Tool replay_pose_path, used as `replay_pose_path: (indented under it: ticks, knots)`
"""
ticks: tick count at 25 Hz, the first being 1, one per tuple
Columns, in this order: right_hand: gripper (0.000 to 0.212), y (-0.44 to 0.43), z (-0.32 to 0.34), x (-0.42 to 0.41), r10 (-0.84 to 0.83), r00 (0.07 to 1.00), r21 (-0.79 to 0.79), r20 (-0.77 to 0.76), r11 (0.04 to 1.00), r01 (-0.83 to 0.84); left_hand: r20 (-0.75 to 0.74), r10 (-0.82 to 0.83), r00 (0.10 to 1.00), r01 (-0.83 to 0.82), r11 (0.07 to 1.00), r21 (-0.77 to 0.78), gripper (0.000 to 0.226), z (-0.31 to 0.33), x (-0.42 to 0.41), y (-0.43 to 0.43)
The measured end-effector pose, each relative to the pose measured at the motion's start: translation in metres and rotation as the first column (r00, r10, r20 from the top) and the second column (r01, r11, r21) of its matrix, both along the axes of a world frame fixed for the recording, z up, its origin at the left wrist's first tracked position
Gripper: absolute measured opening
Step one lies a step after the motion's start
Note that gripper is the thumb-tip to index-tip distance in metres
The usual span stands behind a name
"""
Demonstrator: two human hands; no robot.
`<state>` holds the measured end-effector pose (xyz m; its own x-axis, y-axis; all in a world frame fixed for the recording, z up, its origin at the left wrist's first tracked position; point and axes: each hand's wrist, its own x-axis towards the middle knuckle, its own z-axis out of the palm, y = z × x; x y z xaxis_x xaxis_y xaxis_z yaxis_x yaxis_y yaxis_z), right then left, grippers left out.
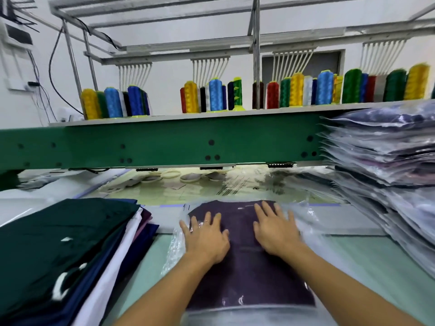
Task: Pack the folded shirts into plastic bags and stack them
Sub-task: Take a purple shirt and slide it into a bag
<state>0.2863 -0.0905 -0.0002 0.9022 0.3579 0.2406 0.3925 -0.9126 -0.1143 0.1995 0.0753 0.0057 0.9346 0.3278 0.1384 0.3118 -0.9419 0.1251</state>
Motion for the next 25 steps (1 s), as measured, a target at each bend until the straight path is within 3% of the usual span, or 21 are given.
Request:
replay_pose_path:
  ticks: [6, 13, 18, 21, 23, 24, 25]
  knots:
    - [0.057, 0.008, -0.030, -0.107, 0.219, 0.955, 0.060, -0.202, 0.976, -0.211, -0.051, -0.043, 0.998, 0.039, 0.997, -0.065, 0.058, -0.036, -0.080, -0.030]
    - [0.067, -0.055, -0.041, -0.110, -0.017, 0.979, -0.088, -0.203, 0.996, -0.001, 0.031, 0.110, 0.993, -0.105, 0.984, -0.144, 0.080, -0.046, -0.107, -0.019]
    - [0.067, -0.070, -0.033, -0.104, -0.158, 0.975, -0.079, -0.155, 0.986, 0.147, 0.192, 0.238, 0.952, -0.229, 0.971, -0.066, 0.082, -0.038, -0.116, -0.007]
    - [0.056, -0.072, -0.027, -0.110, -0.237, 0.970, -0.073, 0.053, 0.968, 0.241, 0.242, 0.233, 0.942, -0.193, 0.965, -0.177, 0.069, -0.035, -0.122, 0.005]
    - [0.045, -0.070, -0.024, -0.117, -0.184, 0.959, -0.033, 0.213, 0.980, 0.196, 0.326, 0.212, 0.921, -0.082, 0.926, -0.369, 0.051, -0.032, -0.127, 0.015]
    - [0.042, -0.066, -0.021, -0.122, -0.122, 0.952, 0.006, 0.280, 0.992, 0.126, 0.383, 0.234, 0.893, 0.011, 0.841, -0.540, 0.040, -0.029, -0.128, 0.018]
    - [0.040, -0.061, -0.018, -0.126, -0.047, 0.945, 0.062, 0.325, 0.998, 0.028, 0.412, 0.276, 0.868, 0.114, 0.698, -0.707, 0.029, -0.023, -0.128, 0.020]
